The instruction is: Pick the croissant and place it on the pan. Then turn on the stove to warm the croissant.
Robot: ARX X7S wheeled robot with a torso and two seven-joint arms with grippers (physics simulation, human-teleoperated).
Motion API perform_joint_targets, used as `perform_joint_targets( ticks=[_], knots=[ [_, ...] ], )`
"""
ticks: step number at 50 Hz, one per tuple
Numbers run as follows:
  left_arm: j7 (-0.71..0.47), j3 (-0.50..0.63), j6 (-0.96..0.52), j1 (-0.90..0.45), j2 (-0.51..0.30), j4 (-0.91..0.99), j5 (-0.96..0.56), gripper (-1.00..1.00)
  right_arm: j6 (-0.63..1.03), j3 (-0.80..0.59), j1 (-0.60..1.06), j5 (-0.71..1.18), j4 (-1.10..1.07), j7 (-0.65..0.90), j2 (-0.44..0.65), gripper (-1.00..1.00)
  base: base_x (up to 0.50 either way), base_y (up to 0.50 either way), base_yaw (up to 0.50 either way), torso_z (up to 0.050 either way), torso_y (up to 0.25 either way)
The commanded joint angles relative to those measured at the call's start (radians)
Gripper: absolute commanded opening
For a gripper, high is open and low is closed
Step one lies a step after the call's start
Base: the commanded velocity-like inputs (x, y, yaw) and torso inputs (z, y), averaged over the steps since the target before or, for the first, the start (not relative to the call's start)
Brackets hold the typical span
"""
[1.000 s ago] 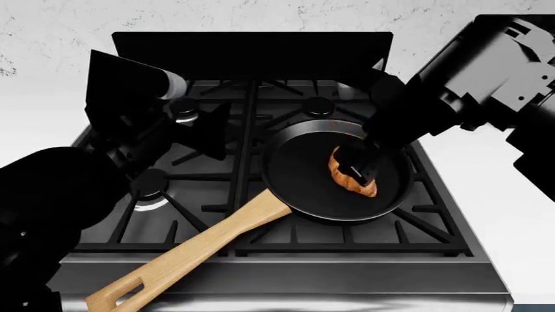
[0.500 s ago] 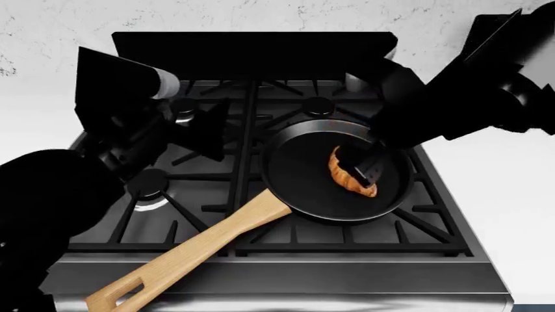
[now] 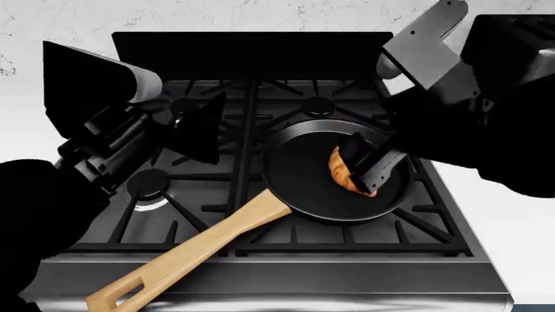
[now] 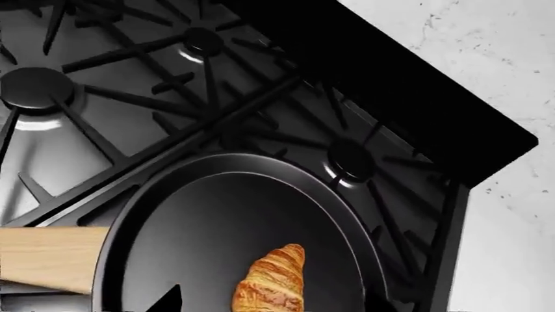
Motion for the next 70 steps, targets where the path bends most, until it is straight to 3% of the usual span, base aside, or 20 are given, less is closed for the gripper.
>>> perform_joint_targets(
  ticks=[1, 7, 23, 31, 40, 70],
  knots=[
    [-0.021, -0.027, -0.010, 0.014, -0.008, 0.041, -0.031, 1.00, -0.228, 0.127, -0.115, 0.129, -0.239, 0.360, 0.141, 1.00, 0.00, 0.00, 0.00, 0.000, 0.000],
    [-0.026, -0.035, -0.008, 0.020, -0.009, 0.039, -0.038, 1.00, -0.334, 0.148, -0.183, 0.107, -0.368, 0.512, 0.158, 1.00, 0.00, 0.00, 0.00, 0.000, 0.000],
    [-0.031, -0.057, -0.004, 0.020, -0.014, 0.040, -0.068, 1.00, -0.474, 0.198, -0.269, 0.054, -0.598, 0.710, 0.226, 1.00, 0.00, 0.00, 0.00, 0.000, 0.000],
    [-0.035, -0.069, -0.001, 0.038, -0.019, 0.039, -0.078, 1.00, -0.665, 0.249, -0.408, -0.021, -0.625, 0.682, 0.276, 1.00, 0.00, 0.00, 0.00, 0.000, 0.000],
    [-0.034, -0.054, 0.009, 0.042, -0.019, 0.034, -0.072, 1.00, -0.766, 0.257, -0.504, -0.068, -0.588, 0.605, 0.286, 1.00, 0.00, 0.00, 0.00, 0.000, 0.000],
    [-0.052, -0.050, 0.028, 0.044, -0.023, 0.027, -0.079, 1.00, -0.808, 0.265, -0.548, -0.091, -0.566, 0.555, 0.286, 1.00, -0.42, 0.00, 0.00, 0.000, 0.000]
  ],
)
